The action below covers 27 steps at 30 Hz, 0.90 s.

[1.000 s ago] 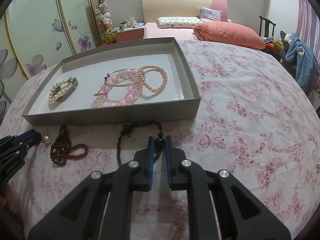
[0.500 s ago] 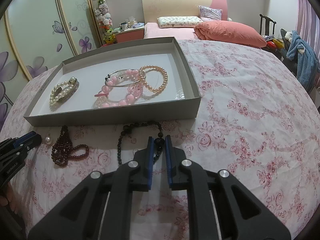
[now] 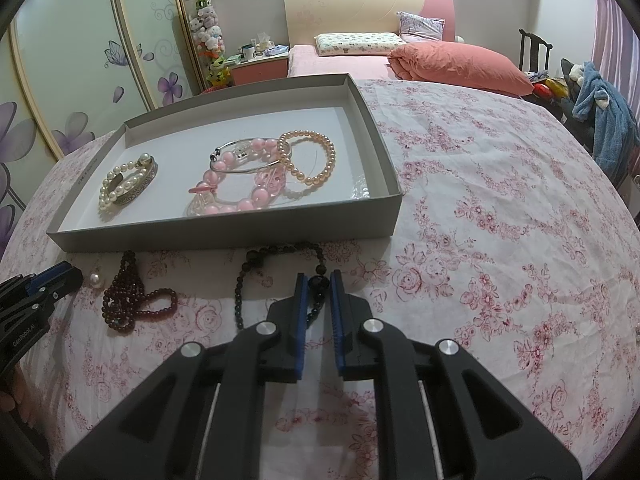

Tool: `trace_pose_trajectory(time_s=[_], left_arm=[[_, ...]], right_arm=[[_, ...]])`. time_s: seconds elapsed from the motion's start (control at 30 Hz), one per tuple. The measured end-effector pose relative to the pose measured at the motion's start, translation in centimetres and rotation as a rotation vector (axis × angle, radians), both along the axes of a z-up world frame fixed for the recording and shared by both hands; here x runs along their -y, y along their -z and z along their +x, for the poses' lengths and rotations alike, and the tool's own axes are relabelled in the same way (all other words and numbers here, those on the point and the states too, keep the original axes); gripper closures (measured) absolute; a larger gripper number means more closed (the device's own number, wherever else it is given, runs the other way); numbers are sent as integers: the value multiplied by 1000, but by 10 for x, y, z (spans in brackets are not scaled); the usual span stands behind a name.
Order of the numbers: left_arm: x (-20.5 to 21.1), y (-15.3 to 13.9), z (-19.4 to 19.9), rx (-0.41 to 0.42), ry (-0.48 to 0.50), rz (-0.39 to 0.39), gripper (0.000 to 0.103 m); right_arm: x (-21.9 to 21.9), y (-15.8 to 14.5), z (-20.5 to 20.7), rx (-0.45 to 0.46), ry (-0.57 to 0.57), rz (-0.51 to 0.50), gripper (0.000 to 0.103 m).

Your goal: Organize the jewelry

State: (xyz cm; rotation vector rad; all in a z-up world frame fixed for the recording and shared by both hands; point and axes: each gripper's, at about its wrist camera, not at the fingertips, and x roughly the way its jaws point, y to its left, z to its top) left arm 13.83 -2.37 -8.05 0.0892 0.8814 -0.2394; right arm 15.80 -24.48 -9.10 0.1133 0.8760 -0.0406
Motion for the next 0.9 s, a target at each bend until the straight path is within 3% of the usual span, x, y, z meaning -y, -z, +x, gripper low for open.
trace_pose_trajectory(time_s=[0.47, 0.73, 0.9], left_arm=[[0, 0, 0, 0, 0, 1, 80], [-4, -1, 0, 0, -12, -16, 80], [-17, -6, -4, 15, -56, -62, 81]], right_arm=[[0, 0, 0, 1, 2, 9, 91], [18, 0, -4, 22, 17, 178, 92], [17, -21, -19, 120, -7, 220, 92]])
